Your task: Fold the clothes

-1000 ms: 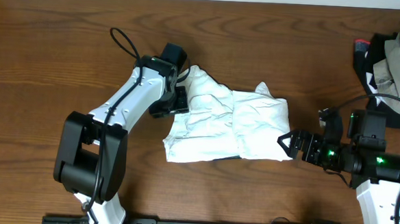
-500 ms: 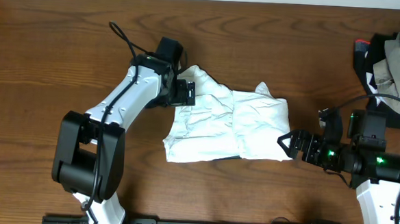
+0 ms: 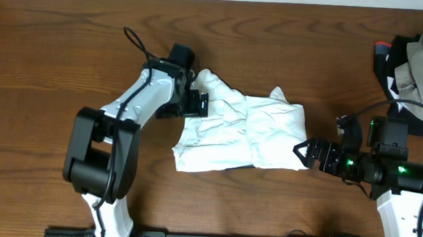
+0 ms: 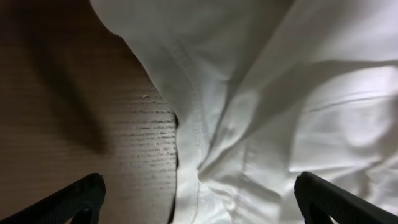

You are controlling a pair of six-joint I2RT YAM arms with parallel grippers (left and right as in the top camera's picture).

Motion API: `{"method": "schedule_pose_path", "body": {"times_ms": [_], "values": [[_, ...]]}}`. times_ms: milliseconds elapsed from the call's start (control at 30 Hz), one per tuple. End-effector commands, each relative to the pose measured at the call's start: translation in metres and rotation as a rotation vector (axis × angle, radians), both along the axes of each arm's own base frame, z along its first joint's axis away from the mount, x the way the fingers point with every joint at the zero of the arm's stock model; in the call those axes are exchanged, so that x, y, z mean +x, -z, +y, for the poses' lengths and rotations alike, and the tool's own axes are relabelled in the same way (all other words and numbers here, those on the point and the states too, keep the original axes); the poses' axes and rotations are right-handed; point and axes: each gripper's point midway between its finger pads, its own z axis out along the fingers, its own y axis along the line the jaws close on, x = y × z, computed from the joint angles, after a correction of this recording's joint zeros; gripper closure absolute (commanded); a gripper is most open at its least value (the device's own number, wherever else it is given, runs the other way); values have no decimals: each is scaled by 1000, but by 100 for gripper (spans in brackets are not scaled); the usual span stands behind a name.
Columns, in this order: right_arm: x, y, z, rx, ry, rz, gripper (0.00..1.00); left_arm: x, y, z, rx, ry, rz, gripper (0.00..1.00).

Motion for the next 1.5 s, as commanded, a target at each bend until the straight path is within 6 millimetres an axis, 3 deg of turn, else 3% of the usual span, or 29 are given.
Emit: {"method": "schedule_pose_path", "body": {"times_ms": [0, 333, 500, 700, 1467], "values": [[-1, 0, 0, -8, -12, -9, 1, -5, 8, 1, 1, 24, 26, 1], [-2, 0, 0, -7, -12, -3, 1, -3, 7, 3, -19, 68, 15, 2], [-6, 2, 0, -7, -14, 12, 1, 0, 1, -2, -153, 86, 21, 2], [-5, 1, 0, -7, -14, 8, 1, 1, 1, 9, -196, 74, 28, 2], [-4, 1, 0, -8, -15, 4, 1, -45, 38, -6, -354, 58, 111, 2]]}}
